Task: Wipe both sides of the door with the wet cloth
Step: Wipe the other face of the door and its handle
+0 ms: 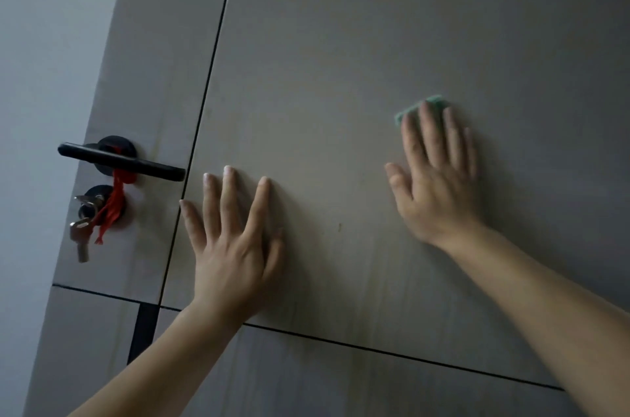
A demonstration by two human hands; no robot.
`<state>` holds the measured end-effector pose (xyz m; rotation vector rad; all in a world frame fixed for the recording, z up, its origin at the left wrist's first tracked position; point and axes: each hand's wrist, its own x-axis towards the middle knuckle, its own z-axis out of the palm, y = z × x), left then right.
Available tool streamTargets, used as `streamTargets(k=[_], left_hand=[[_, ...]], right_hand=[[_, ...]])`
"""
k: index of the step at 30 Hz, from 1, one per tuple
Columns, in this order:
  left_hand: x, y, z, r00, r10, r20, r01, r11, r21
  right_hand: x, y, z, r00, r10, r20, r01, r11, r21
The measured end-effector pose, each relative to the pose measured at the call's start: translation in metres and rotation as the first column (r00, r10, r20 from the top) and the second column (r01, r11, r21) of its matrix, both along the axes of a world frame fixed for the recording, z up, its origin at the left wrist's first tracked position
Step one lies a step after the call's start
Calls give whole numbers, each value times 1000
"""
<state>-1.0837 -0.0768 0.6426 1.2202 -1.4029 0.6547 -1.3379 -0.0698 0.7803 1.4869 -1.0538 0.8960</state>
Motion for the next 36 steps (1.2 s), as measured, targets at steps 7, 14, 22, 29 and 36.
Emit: streamTargets(k=[7,14,22,29,36], left_hand=[[-3,0,3,1000,-19,-24,20,999,37],[-1,3,3,1000,-11,-27,12,999,35],[8,3,0,999,14,37,-15,1000,13],[43,6,-17,996,67,62,-66,998,-16],[57,-2,-41,997,81,10,-80,995,-59]], right_hand=[[48,1,97,980,17,196,-25,999,38],[51,-5,95,970,-15,-243,25,999,36],[124,-7,41,906,73,-416,-37,995,94],[129,-6,73,878,30,-479,28,993,114],[157,-11,29,725,79,-684,-7,994,107]])
